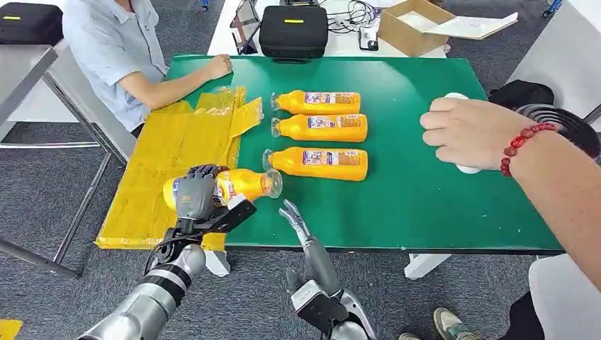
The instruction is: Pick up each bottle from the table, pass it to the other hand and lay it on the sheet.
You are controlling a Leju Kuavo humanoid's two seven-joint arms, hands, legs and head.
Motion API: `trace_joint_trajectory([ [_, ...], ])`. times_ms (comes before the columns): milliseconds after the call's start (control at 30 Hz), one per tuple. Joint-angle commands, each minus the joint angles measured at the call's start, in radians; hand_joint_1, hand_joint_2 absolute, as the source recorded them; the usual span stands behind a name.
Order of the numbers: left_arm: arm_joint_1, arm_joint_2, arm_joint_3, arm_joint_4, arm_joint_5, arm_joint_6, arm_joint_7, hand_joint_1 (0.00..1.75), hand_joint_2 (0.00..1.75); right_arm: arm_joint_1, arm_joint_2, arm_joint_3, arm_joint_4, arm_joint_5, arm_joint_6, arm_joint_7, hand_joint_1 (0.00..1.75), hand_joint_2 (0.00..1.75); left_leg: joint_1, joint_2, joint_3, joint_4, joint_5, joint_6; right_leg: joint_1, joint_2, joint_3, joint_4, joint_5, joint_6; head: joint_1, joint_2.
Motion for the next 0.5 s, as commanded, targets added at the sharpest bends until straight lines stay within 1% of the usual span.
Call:
trace_joint_trajectory([
  [33, -0.21, 0.051, -0.037, 0.355, -0.134, -0.034, 0.153, 1.75, 1.75, -0.094, -0.02, 0.075, 0.115, -0.033, 0.015, 0.0, 0.0, 0.0, 0.002, 0.001, 0.002, 0.0, 0.0, -0.001, 0.002, 0.001, 0.002, -0.001, 0.0, -0.002, 0.0, 0.0],
  [100, -0.218, 0.05, -0.039, 0.365, -0.141, -0.056, 0.171, 1.75, 1.75, -0.094, -0.019, 0.075, 0.117, -0.035, 0.016, 0.0, 0.0, 0.0, 0.001, 0.002, 0.001, 0.0, 0.0, -0.001, 0.001, 0.001, 0.001, -0.001, 0.0, -0.001, 0.0, 0.0],
  [167, -0.227, 0.043, -0.022, 0.378, -0.127, -0.114, 0.193, 1.75, 1.75, -0.094, -0.018, 0.075, 0.124, -0.033, 0.017, 0.0, 0.0, 0.0, 0.002, 0.001, 0.001, 0.0, 0.0, -0.001, 0.002, 0.0, 0.002, -0.001, 0.0, -0.002, 0.0, 0.0],
  [233, -0.237, 0.04, -0.032, 0.396, -0.152, -0.163, 0.252, 1.75, 1.75, -0.093, -0.016, 0.074, 0.126, -0.034, 0.019, 0.0, 0.0, 0.0, 0.001, 0.001, 0.0, 0.0, 0.0, 0.0, 0.0, 0.0, 0.001, 0.0, 0.0, -0.001, 0.0, 0.0],
  [400, -0.237, 0.04, -0.032, 0.396, -0.152, -0.163, 0.252, 1.75, 1.75, -0.093, -0.016, 0.074, 0.126, -0.034, 0.019, 0.0, 0.0, 0.0, 0.001, 0.001, 0.001, 0.0, 0.0, -0.001, 0.001, 0.001, 0.001, 0.0, 0.0, -0.002, 0.0, 0.0],
  [500, -0.246, 0.041, -0.053, 0.416, -0.187, -0.235, 0.319, 1.75, 1.75, -0.096, -0.009, 0.067, 0.14, -0.038, 0.024, 0.0, 0.0, 0.0, 0.001, 0.002, 0.001, 0.0, 0.0, -0.001, 0.001, 0.001, 0.002, -0.001, 0.0, -0.002, 0.0, 0.0],
])
